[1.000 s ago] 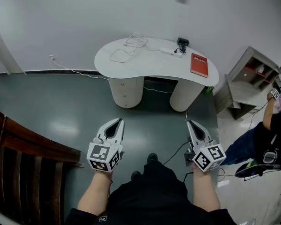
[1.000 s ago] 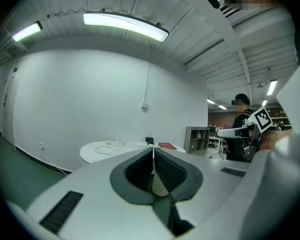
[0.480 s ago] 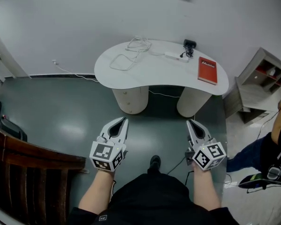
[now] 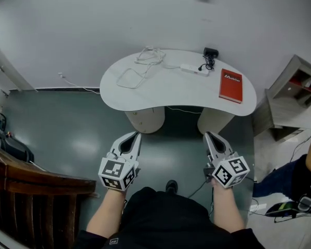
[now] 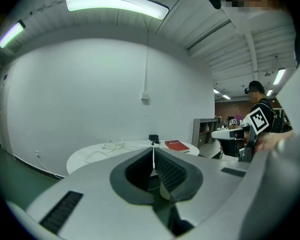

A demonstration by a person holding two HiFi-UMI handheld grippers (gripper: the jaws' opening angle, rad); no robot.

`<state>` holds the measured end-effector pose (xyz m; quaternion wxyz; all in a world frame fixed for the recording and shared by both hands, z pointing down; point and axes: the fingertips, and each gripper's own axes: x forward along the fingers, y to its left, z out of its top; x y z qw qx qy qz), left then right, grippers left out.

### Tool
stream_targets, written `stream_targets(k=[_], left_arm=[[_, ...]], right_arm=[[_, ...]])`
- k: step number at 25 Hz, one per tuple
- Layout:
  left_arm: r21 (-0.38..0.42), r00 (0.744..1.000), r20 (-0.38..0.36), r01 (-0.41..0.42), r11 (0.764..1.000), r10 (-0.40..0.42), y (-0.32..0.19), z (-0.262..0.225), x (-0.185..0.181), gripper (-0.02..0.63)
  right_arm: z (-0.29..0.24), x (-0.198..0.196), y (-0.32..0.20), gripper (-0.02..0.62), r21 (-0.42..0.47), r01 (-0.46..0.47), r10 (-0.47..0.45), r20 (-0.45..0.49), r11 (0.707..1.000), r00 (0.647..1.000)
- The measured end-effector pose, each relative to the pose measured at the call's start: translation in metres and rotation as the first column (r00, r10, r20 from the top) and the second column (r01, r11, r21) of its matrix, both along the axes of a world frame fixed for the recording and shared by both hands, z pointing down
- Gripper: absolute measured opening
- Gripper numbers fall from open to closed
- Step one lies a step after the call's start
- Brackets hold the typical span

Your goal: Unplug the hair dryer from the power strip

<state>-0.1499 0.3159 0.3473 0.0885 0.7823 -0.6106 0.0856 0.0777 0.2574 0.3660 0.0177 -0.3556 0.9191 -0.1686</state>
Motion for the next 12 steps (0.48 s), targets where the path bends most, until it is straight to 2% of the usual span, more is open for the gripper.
stream_targets(k=[6, 12], left_arm=[[-0.011, 0.998, -0.01, -0.059, 0.998, 0.059, -0.041, 0.007, 0.018, 0.018], [-0.013, 0.982, -0.039, -0.186, 0.982, 0.186, -0.11, 0.018, 0.051, 0.018]], right_arm=[[0.021, 0.014, -0.018, 0.035, -0.05, -0.029, 0.028, -0.017, 0.998, 0.999], [0.031, 0.031, -0.056, 0.035, -0.071, -0.109, 0.107, -0.034, 0.991, 0.994]])
